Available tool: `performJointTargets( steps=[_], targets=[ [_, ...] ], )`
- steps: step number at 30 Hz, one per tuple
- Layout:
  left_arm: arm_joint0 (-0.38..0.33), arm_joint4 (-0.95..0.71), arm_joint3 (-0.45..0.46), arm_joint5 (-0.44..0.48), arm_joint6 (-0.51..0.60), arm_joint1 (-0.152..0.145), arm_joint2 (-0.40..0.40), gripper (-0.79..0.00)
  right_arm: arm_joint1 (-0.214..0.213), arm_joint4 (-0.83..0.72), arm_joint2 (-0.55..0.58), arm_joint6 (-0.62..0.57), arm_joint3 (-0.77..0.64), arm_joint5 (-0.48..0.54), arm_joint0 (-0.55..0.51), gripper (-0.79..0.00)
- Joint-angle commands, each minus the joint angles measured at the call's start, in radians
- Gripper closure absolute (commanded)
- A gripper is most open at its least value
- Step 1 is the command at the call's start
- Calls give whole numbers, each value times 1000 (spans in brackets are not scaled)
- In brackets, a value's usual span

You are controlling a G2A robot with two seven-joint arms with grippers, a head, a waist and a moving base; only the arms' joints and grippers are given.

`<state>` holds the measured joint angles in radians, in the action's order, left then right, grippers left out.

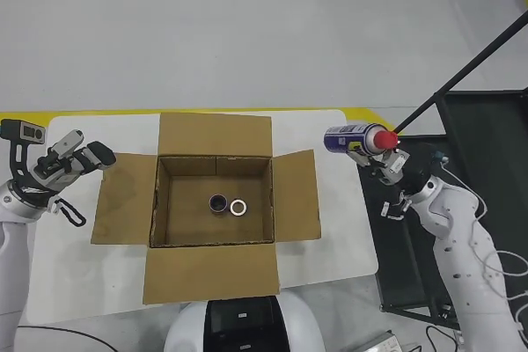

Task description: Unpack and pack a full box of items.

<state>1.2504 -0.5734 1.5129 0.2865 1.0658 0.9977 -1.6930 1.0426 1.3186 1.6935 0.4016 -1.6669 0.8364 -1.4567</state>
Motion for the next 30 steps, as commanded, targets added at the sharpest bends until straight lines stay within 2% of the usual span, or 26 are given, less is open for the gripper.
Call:
performJointTargets(
  steps=[1, 5, 8, 11, 18, 30],
  targets=[
    [0, 0, 0, 0, 0, 0, 0, -785, 0, -32, -7, -40, -103, 9, -26, 0],
    [0, 0, 0, 0, 0, 0, 0, -785, -1, -175, -75, -156, -178, 115, -19, 0],
    [0, 0, 0, 0, 0, 0, 0, -785, -2, -314, -154, -293, -180, 158, 18, 0],
    [0, 0, 0, 0, 0, 0, 0, -785, -2, -482, -232, -422, -173, 143, 64, 0],
    [0, 0, 0, 0, 0, 0, 0, -785, -9, -768, -368, -761, -149, 49, 175, 0],
    [0, 0, 0, 0, 0, 0, 0, -785, -11, -789, -370, -784, -145, 44, 186, 0]
  ],
)
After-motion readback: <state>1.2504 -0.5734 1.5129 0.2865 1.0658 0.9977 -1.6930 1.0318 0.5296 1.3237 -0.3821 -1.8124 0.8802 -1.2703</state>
